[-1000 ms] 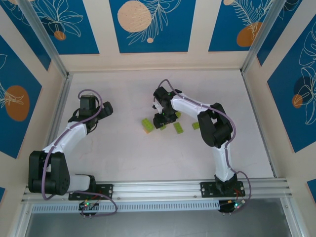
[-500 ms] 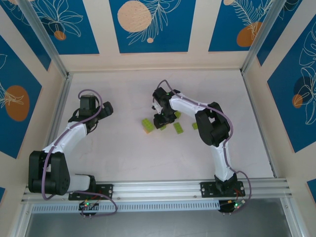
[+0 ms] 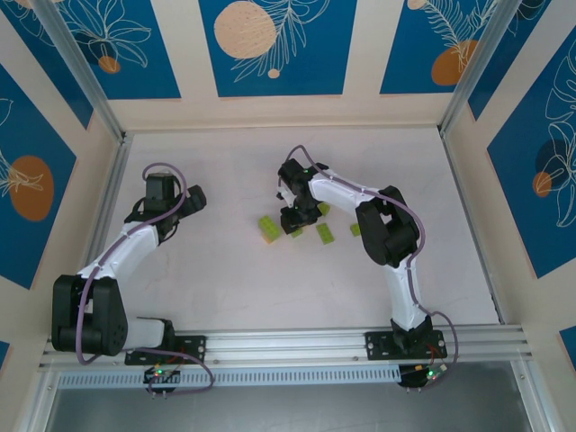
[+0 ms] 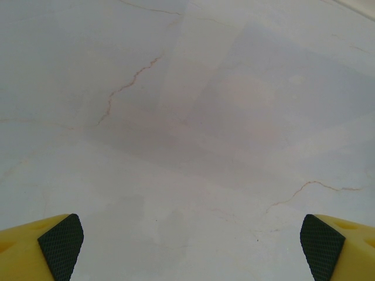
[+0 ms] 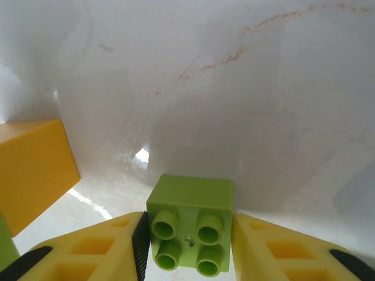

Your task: Assemble a carrot with lego

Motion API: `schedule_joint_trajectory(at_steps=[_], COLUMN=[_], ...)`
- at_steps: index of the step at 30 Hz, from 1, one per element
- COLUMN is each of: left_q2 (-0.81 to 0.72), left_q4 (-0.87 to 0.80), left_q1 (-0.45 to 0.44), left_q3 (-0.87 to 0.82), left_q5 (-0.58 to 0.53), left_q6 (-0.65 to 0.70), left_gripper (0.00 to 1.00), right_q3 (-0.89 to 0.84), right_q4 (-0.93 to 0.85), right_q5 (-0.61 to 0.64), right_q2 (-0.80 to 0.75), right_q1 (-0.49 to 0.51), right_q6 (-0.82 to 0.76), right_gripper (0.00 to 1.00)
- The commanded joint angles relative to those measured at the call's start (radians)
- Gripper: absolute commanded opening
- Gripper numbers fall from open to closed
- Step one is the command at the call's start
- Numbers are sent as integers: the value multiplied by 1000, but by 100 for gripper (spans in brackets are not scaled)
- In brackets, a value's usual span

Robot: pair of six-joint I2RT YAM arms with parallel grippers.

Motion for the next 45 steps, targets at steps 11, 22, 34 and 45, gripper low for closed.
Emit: schedule_joint_trajectory(at_steps=[11,22,34,45], left_q2=[-20,-18,-24,-30], left_q4=[4,6,6,3], left_q1=[7,6,6,6], left_q3=[21,20,18,17], left_q5=[12,15,19,17], left_q6=[10,8,7,8], left_gripper=[98,98,98,98], right_q3=[17,24,135,282], right_q4=[-31,-53,-187,-256], right_q5=[-31,-14,-15,-92], right_q2=[19,-52,-172,-102], right_q1=[5,3,16,104], right_q6=[-9,-2,-1,-11], right_gripper=[42,30,31,31])
